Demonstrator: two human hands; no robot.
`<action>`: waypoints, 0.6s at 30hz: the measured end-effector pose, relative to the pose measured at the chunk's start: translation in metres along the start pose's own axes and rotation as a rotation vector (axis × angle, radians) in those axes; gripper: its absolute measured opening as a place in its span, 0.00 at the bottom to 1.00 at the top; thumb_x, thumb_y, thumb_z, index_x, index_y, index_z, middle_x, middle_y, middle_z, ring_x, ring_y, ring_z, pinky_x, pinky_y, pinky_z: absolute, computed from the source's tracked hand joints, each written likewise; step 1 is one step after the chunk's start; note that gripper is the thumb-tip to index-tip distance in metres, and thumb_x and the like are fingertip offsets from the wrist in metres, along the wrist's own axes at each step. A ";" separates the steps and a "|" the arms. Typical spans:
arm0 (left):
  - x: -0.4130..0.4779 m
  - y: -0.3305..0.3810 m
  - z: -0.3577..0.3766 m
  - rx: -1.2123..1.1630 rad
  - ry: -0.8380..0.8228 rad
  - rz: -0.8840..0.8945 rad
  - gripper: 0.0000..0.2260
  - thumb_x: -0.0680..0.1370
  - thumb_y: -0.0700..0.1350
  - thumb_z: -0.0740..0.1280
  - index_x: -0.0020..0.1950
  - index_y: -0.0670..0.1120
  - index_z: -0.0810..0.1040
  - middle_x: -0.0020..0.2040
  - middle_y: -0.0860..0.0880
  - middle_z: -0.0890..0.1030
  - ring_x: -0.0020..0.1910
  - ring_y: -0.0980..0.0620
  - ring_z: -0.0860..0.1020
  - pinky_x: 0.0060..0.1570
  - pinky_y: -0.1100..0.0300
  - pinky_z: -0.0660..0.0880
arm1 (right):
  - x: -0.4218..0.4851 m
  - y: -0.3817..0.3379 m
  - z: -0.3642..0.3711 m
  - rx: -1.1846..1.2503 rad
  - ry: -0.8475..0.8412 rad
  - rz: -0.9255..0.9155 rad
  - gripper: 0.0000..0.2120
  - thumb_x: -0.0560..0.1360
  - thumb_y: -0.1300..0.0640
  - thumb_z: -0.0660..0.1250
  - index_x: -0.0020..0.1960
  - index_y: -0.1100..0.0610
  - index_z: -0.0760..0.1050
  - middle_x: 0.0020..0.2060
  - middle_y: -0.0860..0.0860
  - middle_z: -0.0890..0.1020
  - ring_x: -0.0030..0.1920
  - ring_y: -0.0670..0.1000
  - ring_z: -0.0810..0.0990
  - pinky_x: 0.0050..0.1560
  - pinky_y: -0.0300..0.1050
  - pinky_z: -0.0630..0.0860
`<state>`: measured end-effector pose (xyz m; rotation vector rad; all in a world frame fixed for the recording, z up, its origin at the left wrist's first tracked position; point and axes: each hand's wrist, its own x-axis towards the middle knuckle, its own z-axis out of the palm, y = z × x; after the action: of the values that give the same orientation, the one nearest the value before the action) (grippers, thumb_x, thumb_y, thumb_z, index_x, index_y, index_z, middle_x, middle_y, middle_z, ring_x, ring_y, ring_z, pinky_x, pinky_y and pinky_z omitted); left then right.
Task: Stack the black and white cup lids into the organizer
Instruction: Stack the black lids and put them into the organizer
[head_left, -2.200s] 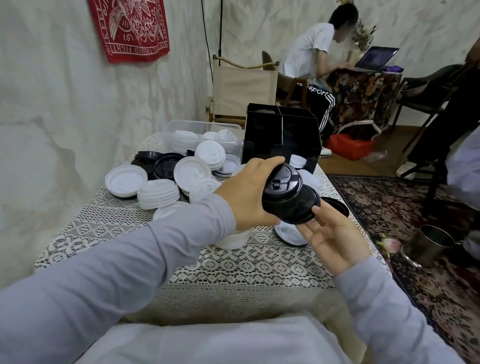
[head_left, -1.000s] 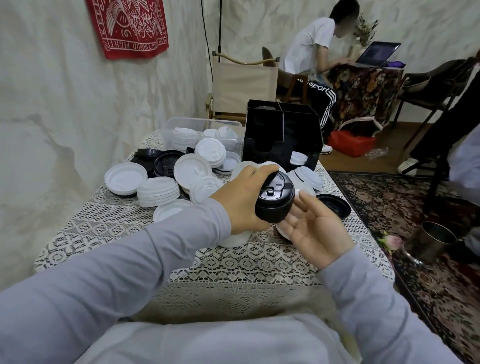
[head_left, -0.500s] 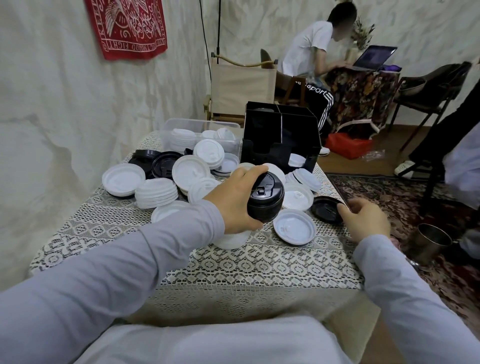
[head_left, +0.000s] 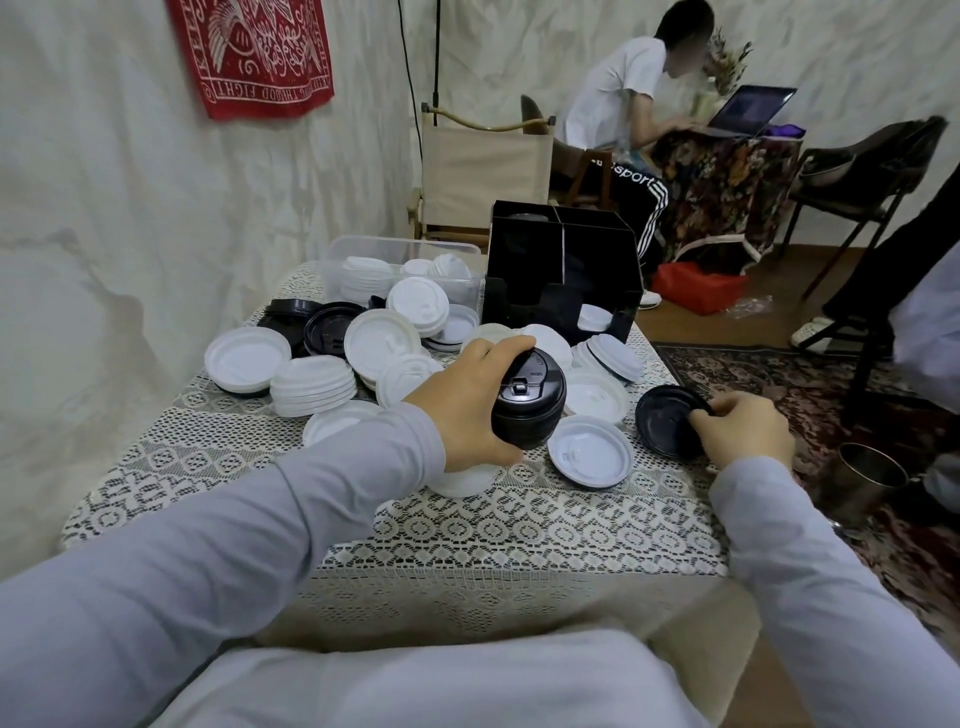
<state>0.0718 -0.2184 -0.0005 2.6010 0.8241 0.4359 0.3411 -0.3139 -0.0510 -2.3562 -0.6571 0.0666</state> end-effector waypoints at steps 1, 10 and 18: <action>0.000 0.000 0.000 0.000 0.002 0.001 0.46 0.65 0.47 0.77 0.75 0.53 0.53 0.65 0.48 0.64 0.62 0.48 0.69 0.61 0.52 0.70 | -0.002 0.001 -0.002 0.033 0.046 -0.033 0.06 0.72 0.57 0.67 0.49 0.54 0.79 0.48 0.56 0.82 0.50 0.59 0.77 0.48 0.44 0.69; 0.000 -0.001 0.000 -0.015 0.029 0.022 0.46 0.64 0.47 0.78 0.74 0.54 0.54 0.65 0.48 0.65 0.62 0.48 0.68 0.62 0.53 0.69 | -0.034 0.038 -0.002 0.084 0.195 -0.907 0.11 0.67 0.69 0.74 0.48 0.66 0.78 0.44 0.56 0.80 0.44 0.55 0.79 0.46 0.41 0.73; 0.002 0.011 0.002 -0.034 0.014 0.037 0.46 0.64 0.48 0.78 0.75 0.54 0.53 0.65 0.49 0.65 0.62 0.47 0.69 0.63 0.53 0.69 | -0.051 0.073 -0.004 0.098 0.009 -0.984 0.18 0.61 0.69 0.78 0.49 0.61 0.79 0.50 0.49 0.80 0.52 0.44 0.76 0.60 0.29 0.68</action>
<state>0.0796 -0.2256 0.0025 2.5881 0.7675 0.4750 0.3294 -0.3876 -0.1000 -1.7100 -1.6724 -0.3364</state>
